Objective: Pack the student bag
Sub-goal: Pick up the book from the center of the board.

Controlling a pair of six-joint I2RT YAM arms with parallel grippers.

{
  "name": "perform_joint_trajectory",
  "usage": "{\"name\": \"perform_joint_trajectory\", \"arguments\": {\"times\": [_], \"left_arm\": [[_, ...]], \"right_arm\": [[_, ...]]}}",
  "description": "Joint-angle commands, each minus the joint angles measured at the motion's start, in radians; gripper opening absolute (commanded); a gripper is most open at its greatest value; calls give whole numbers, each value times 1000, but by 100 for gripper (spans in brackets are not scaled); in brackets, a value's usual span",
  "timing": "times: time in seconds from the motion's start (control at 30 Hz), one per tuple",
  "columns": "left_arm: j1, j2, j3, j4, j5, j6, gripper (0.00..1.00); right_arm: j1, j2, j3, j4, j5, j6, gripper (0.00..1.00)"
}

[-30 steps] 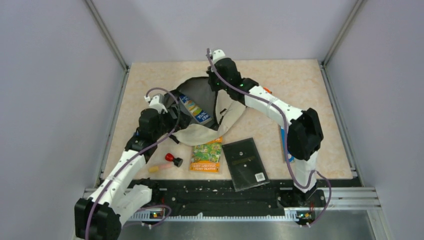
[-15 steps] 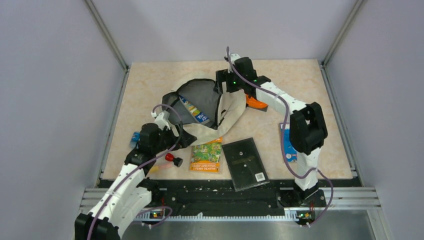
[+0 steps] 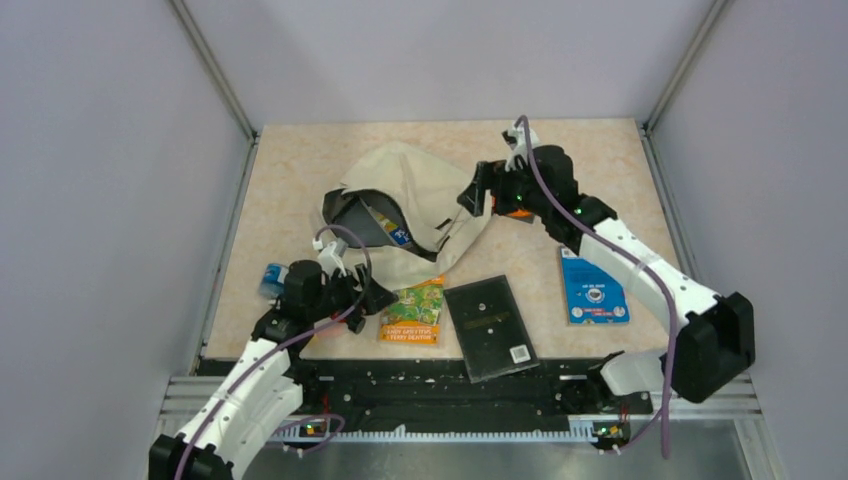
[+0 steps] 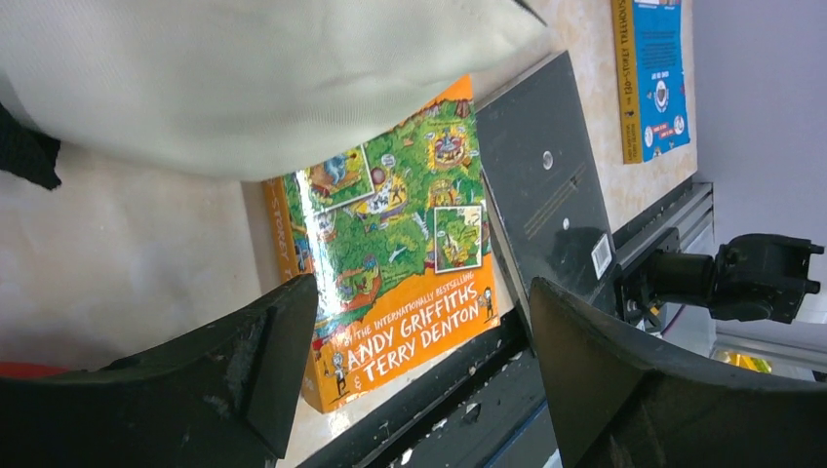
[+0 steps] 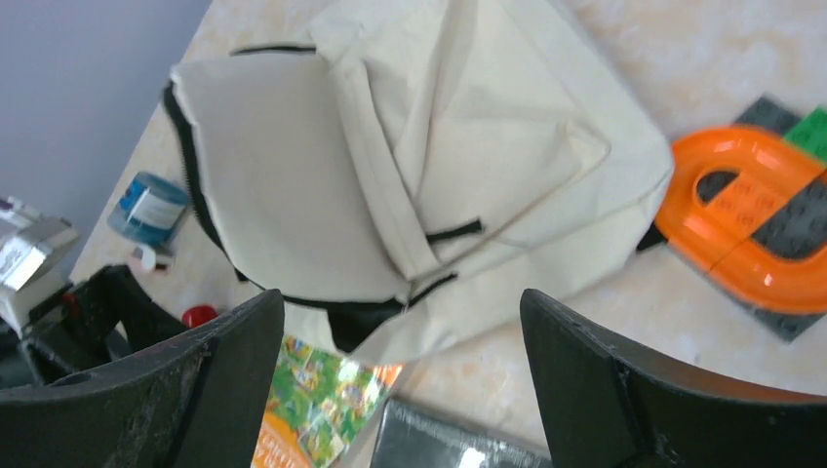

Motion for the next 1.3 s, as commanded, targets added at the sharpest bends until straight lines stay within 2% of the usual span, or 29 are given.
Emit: {"name": "perform_joint_trajectory", "arguments": {"times": [0.0,0.2,0.33,0.5,0.87,1.27], "left_arm": [[-12,-39,-40,24,-10,-30,84],[-17,-55,-105,94,-18,-87,84],[-21,-34,-143,147,-9,-110,84],[-29,-15,-167,178,-17,-119,83],[-67,11,-220,244,-25,-168,83],[-134,101,-229,299,-39,-219,83]], "right_arm": [[17,-108,-178,34,-59,146,89],[211,-217,-448,191,-11,385,85],[340,-193,-551,348,31,552,79],[469,-142,-624,459,122,682,76],[561,-16,-674,488,227,769,71],[579,158,-648,600,200,790,71]]}}
